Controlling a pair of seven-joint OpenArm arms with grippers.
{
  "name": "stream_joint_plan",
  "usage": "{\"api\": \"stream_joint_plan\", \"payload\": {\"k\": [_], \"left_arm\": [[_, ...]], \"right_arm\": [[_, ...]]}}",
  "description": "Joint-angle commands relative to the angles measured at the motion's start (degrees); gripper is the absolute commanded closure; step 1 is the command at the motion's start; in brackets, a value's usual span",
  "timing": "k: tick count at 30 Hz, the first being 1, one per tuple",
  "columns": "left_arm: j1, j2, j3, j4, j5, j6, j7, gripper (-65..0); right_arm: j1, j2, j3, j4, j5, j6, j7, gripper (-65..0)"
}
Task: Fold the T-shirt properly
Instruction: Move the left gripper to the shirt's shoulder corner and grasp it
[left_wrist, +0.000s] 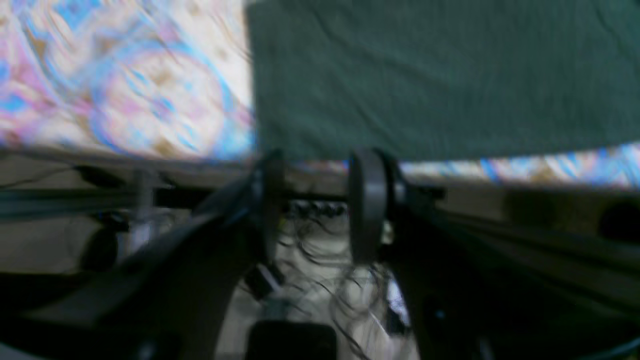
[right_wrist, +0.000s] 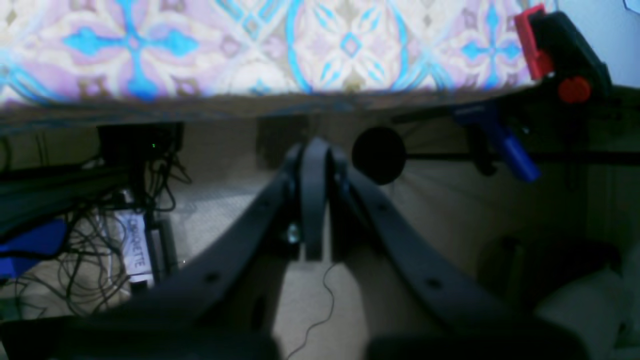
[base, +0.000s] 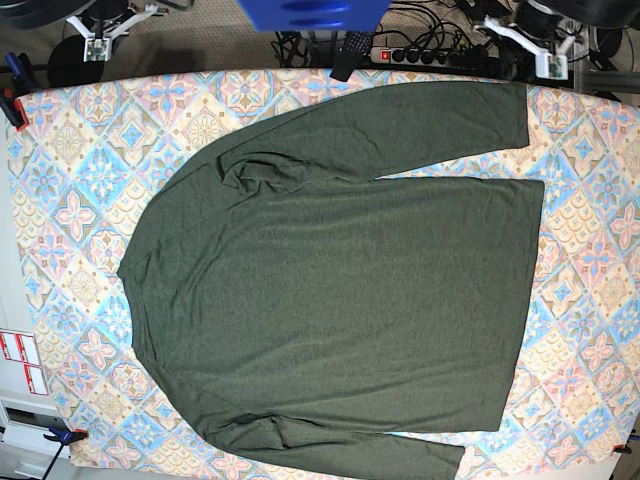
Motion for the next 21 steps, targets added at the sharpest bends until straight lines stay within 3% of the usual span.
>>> {"api": "stream_joint_plan", "payload": {"k": [1,3,7,11,14,21], "left_arm": [[-1.00,-0.41,-1.63,-0.37,-0.15,0.27,-0.47,-23.7],[-3.38,-0.41,-3.03,-1.51,-0.15,0.19,2.44,-24.5],[-8.74,-0.23,-6.20,-1.60,-0.24,0.19,13.69,-28.4],[-13.84,-0.14,-7.96,-1.25,-0.33,0.19,23.89,-39.9],[-16.21,-0.14,-7.87,-1.34,-0.33,0.19,27.40,-43.7],[-19.55,-0.05,-5.32,-1.60,-0.24,0.10,29.16,-43.8]], "right_arm": [[-0.86,0.23,0.21,1.39,-0.08,-0.34,-0.08,0.0],[-0.77,0.23,0.12,2.00,-0.16,-0.34,-1.22,0.0],[-0.68,0.23,-1.64,2.27,-0.16,-0.34,-2.10,0.0],[-0.68,0.23,-3.22,2.27,-0.16,-0.34,-2.10,0.0],[-0.68,0.23,-3.84,2.27,-0.16,-0.34,-2.10,0.0],[0.20,0.14,-3.84,2.35,-0.16,-0.34,-2.10,0.0]]}}
